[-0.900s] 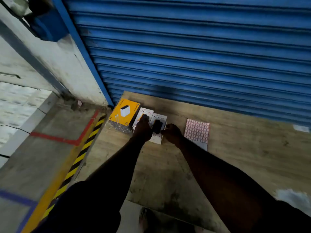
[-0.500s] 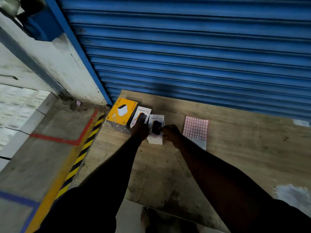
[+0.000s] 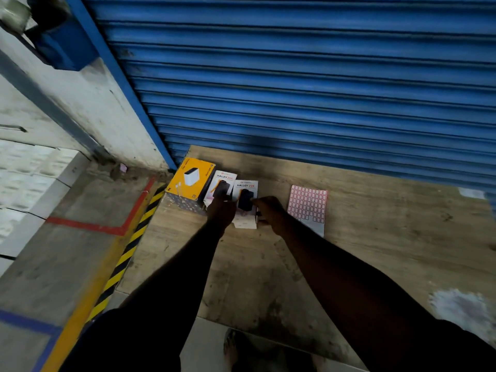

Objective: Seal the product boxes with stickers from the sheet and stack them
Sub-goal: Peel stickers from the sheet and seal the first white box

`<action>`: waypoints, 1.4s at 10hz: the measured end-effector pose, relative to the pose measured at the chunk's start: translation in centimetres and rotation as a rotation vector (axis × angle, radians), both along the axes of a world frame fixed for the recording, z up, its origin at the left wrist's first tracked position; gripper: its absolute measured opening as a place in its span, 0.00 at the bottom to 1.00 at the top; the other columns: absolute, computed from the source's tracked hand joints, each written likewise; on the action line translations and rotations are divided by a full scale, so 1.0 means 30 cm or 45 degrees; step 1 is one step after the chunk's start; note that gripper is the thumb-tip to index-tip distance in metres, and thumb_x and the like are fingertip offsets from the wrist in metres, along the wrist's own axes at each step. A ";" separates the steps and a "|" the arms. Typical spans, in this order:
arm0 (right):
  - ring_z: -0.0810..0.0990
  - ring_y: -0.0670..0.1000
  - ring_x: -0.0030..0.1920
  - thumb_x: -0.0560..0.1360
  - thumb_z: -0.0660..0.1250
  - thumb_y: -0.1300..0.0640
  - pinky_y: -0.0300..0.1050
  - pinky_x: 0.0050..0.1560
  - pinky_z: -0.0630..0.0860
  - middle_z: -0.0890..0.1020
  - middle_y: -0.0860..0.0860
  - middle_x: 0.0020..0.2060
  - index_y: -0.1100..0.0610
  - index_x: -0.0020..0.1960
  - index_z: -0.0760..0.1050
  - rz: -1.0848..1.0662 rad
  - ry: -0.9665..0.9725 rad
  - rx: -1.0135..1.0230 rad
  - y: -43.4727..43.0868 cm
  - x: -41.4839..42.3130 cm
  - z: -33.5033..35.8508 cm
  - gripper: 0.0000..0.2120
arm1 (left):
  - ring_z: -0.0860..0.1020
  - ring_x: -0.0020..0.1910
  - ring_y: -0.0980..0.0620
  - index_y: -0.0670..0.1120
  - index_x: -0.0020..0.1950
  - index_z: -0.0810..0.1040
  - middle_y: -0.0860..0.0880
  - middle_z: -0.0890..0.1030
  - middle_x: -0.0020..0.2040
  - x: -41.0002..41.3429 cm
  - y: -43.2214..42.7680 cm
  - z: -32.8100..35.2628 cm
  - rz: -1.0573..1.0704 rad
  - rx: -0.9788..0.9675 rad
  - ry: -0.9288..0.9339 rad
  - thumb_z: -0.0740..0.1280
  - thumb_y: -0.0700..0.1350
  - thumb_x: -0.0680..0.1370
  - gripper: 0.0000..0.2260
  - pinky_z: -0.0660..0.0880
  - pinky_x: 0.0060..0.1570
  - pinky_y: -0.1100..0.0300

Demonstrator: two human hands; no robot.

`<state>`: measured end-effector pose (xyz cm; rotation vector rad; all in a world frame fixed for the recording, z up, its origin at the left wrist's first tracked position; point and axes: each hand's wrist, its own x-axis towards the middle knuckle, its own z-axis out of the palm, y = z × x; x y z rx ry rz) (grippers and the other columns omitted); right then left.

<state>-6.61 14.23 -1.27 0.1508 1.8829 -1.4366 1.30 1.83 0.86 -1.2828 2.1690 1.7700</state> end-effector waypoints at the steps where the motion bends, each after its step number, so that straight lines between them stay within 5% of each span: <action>1: 0.82 0.61 0.52 0.77 0.68 0.53 0.58 0.55 0.79 0.83 0.61 0.51 0.61 0.53 0.79 -0.007 0.014 -0.073 0.006 -0.003 -0.004 0.12 | 0.81 0.57 0.41 0.51 0.62 0.79 0.43 0.82 0.59 -0.036 -0.045 -0.105 0.049 -0.002 0.064 0.66 0.49 0.71 0.19 0.78 0.59 0.41; 3: 0.83 0.60 0.53 0.79 0.67 0.51 0.57 0.55 0.81 0.82 0.61 0.53 0.58 0.51 0.78 -0.063 0.023 -0.156 0.057 -0.017 0.014 0.10 | 0.81 0.52 0.44 0.51 0.64 0.77 0.46 0.81 0.55 -0.011 0.036 0.007 0.155 0.243 0.178 0.73 0.53 0.69 0.23 0.79 0.35 0.56; 4: 0.83 0.59 0.52 0.78 0.68 0.51 0.56 0.55 0.81 0.82 0.61 0.52 0.62 0.53 0.76 -0.101 -0.030 -0.182 0.109 -0.027 0.027 0.13 | 0.78 0.55 0.45 0.47 0.65 0.76 0.47 0.78 0.57 -0.023 0.086 0.026 0.056 0.277 0.256 0.68 0.46 0.80 0.14 0.81 0.49 0.48; 6: 0.84 0.59 0.47 0.79 0.67 0.54 0.50 0.45 0.83 0.83 0.63 0.53 0.67 0.60 0.77 -0.177 -0.089 -0.263 0.275 -0.060 0.040 0.17 | 0.81 0.51 0.45 0.51 0.48 0.80 0.43 0.82 0.55 -0.075 0.235 0.044 0.099 0.293 0.246 0.73 0.47 0.77 0.04 0.81 0.47 0.48; 8: 0.83 0.60 0.49 0.80 0.64 0.54 0.53 0.50 0.82 0.82 0.63 0.55 0.61 0.63 0.76 -0.194 -0.003 -0.254 0.450 -0.101 0.031 0.15 | 0.77 0.54 0.48 0.51 0.68 0.72 0.46 0.76 0.60 -0.121 0.408 0.065 -0.039 0.286 0.255 0.69 0.48 0.80 0.17 0.78 0.39 0.56; 11: 0.82 0.60 0.51 0.78 0.68 0.57 0.50 0.42 0.81 0.82 0.60 0.55 0.54 0.60 0.78 -0.309 0.236 -0.205 0.616 -0.161 -0.008 0.11 | 0.77 0.60 0.43 0.51 0.63 0.78 0.44 0.78 0.62 -0.212 0.562 0.040 -0.121 0.275 0.235 0.68 0.47 0.80 0.11 0.79 0.35 0.56; 12: 0.83 0.58 0.51 0.76 0.68 0.58 0.56 0.51 0.80 0.84 0.56 0.53 0.49 0.53 0.82 -0.323 0.409 -0.199 0.653 -0.170 -0.015 0.09 | 0.77 0.62 0.41 0.50 0.61 0.77 0.42 0.78 0.63 -0.232 0.599 0.030 -0.135 0.258 0.225 0.69 0.50 0.80 0.11 0.83 0.48 0.44; 14: 0.80 0.56 0.46 0.74 0.69 0.52 0.57 0.51 0.77 0.84 0.51 0.44 0.46 0.45 0.83 -0.256 0.450 -0.217 0.729 -0.176 -0.002 0.04 | 0.78 0.61 0.45 0.45 0.70 0.76 0.44 0.79 0.62 -0.251 0.648 0.017 -0.185 0.236 0.288 0.71 0.49 0.78 0.21 0.82 0.51 0.45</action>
